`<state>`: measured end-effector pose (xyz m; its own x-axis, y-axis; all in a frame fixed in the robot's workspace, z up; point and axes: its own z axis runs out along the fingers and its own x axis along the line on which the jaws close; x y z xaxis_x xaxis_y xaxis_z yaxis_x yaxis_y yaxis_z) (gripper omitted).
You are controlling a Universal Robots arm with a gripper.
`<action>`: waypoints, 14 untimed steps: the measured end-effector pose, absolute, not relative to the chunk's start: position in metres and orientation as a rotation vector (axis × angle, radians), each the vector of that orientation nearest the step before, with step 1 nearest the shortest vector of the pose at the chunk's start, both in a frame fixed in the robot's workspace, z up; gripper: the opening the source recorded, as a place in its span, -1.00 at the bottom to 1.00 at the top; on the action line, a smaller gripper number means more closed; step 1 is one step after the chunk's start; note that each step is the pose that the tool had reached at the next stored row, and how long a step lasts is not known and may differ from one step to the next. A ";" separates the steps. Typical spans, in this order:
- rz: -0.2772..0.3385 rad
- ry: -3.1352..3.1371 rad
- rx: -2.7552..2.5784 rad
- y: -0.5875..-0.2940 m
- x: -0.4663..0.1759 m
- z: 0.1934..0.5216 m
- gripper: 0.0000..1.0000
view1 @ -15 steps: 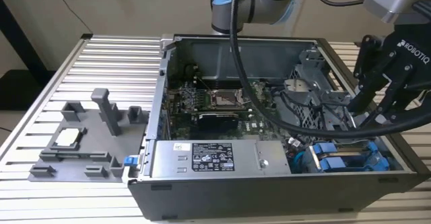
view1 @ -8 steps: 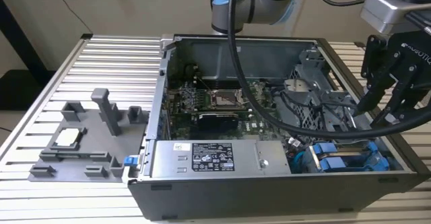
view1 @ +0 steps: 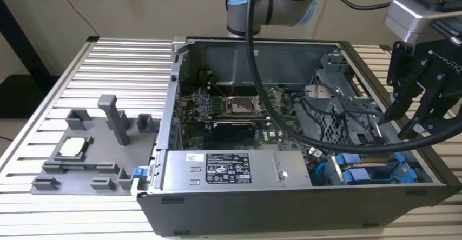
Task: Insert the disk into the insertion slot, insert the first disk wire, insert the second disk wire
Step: 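Insert the first disk wire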
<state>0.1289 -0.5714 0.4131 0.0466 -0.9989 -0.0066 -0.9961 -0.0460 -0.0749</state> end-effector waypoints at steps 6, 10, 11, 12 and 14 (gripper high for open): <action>-0.054 2.120 -2.221 -0.571 0.130 0.412 -0.18; -0.009 2.101 -2.197 -0.571 0.130 0.411 -0.18; -0.008 2.100 -2.197 -0.571 0.130 0.411 -0.18; -0.008 2.100 -2.197 -0.571 0.130 0.411 -0.18; -0.008 2.100 -2.196 -0.571 0.130 0.411 -0.18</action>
